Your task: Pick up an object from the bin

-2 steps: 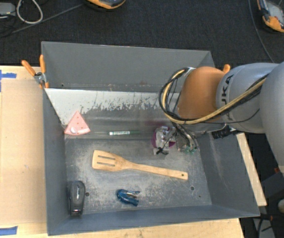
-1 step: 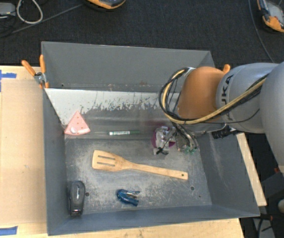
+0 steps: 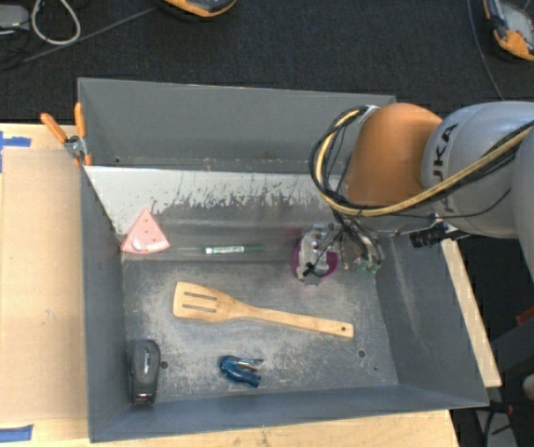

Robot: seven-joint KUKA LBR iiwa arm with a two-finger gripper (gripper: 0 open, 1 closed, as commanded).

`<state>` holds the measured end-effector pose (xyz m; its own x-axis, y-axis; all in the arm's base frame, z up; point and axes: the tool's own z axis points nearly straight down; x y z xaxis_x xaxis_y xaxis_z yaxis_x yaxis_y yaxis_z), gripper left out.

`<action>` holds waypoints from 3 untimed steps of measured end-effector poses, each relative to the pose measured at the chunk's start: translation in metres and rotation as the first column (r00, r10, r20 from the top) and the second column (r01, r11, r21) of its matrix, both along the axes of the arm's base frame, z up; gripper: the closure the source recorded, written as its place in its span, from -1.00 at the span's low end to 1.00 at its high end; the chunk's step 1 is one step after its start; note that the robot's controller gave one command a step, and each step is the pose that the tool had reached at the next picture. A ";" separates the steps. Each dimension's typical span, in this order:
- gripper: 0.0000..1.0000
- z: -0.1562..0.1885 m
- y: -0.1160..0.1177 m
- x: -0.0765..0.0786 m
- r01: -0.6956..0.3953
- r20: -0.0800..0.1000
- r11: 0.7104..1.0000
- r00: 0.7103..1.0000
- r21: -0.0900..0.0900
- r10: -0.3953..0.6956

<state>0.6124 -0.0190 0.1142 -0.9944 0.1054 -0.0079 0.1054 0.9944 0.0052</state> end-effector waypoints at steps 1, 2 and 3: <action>1.00 -0.009 0.000 -0.001 -0.029 -0.003 1.000 1.000 0.000 0.029; 1.00 -0.017 0.000 -0.002 -0.036 -0.005 0.999 0.999 0.000 0.036; 1.00 0.006 0.004 0.004 -0.014 -0.002 1.000 1.000 0.001 0.014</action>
Offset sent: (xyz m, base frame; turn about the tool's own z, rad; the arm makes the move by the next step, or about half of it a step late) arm 0.0000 0.0000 0.0000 0.0000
